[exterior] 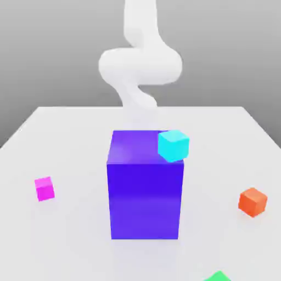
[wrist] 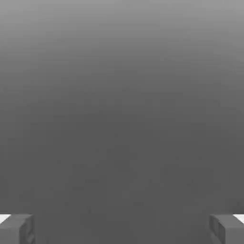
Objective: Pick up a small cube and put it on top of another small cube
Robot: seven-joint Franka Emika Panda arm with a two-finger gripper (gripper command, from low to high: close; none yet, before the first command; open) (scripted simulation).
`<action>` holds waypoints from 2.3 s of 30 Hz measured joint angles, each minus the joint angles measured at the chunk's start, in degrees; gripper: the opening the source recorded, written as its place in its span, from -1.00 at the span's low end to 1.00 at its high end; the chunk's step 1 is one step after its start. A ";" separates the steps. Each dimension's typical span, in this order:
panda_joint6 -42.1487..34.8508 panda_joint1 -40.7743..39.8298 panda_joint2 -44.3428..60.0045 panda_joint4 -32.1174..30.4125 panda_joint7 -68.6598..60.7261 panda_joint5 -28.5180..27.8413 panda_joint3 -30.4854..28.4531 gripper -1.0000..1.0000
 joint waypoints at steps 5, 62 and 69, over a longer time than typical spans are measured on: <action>5.96 -7.04 8.39 -5.97 4.16 -3.10 -2.73 0.00; 17.60 -14.89 52.46 -7.54 10.63 -0.76 5.13 -1.00; 11.41 -3.85 57.50 3.52 13.67 -4.52 13.46 -1.00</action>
